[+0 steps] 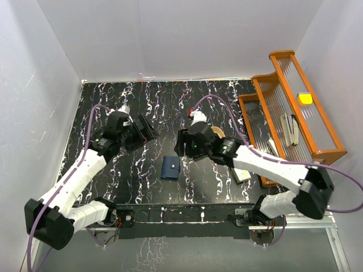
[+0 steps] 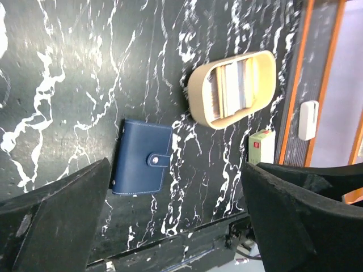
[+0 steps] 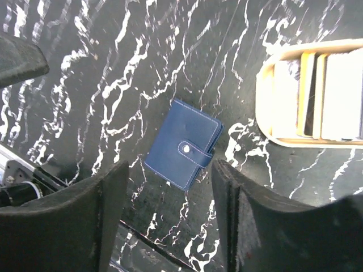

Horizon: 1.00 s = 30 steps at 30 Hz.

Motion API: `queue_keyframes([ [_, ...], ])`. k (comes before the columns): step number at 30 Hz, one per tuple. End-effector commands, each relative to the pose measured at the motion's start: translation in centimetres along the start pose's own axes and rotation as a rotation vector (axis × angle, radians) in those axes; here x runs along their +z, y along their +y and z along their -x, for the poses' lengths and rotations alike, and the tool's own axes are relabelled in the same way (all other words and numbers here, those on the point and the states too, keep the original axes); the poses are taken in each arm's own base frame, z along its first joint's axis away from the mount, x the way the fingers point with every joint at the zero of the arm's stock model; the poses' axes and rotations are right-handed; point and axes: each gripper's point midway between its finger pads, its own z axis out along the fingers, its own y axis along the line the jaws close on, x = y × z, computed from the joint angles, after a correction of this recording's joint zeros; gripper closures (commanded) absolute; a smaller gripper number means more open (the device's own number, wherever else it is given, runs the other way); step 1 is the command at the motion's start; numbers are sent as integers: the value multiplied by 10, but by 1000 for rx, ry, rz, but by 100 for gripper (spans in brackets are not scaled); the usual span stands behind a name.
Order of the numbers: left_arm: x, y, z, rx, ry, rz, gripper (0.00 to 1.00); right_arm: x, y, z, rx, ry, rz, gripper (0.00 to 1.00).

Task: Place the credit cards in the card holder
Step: Reset both arms

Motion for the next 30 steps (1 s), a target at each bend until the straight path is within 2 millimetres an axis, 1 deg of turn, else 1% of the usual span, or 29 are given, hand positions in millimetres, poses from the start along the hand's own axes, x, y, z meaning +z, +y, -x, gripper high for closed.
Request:
queue_keyframes([
  [1, -45, -12, 23, 91, -81, 15, 1, -45, 2, 52, -17, -193, -4, 36],
  [2, -53, -18, 26, 114, -90, 0, 1, -55, 2, 60, -18, -224, -3, 30],
  [3, -61, -24, 29, 140, -96, -19, 1, -66, 3, 68, -14, -257, 2, 20],
  [4, -68, -31, 32, 166, -99, -42, 1, -77, 2, 76, -4, -289, 3, 5],
  [5, -76, -38, 33, 204, -99, -70, 1, -87, 2, 84, 6, -320, 4, 2],
  [7, -91, -50, 35, 244, -103, -119, 1, -107, 1, 94, 25, -374, 14, 2],
  [10, -114, -64, 40, 283, -168, -192, 1, -133, -2, 105, 60, -447, 39, 2],
  [13, -132, -71, 40, 304, -229, -262, 1, -148, -1, 108, 78, -485, 71, 2],
  [14, -137, -73, 41, 310, -250, -279, 1, -151, -1, 109, 88, -492, 79, 2],
  [16, -141, -75, 38, 319, -262, -311, 1, -154, -1, 108, 103, -497, 90, 2],
  [19, -134, -68, 31, 313, -238, -308, 1, -156, -2, 107, 135, -505, 100, 2],
  [22, -125, -59, 25, 296, -219, -281, 1, -151, -3, 102, 168, -508, 111, 2],
  [24, -121, -56, 23, 289, -217, -285, 1, -147, -3, 98, 183, -502, 122, 2],
  [28, -119, -58, 18, 301, -207, -315, 1, -145, 3, 95, 186, -488, 156, 2],
  [30, -118, -56, 19, 310, -214, -309, 1, -143, 3, 94, 185, -482, 153, 2],
])
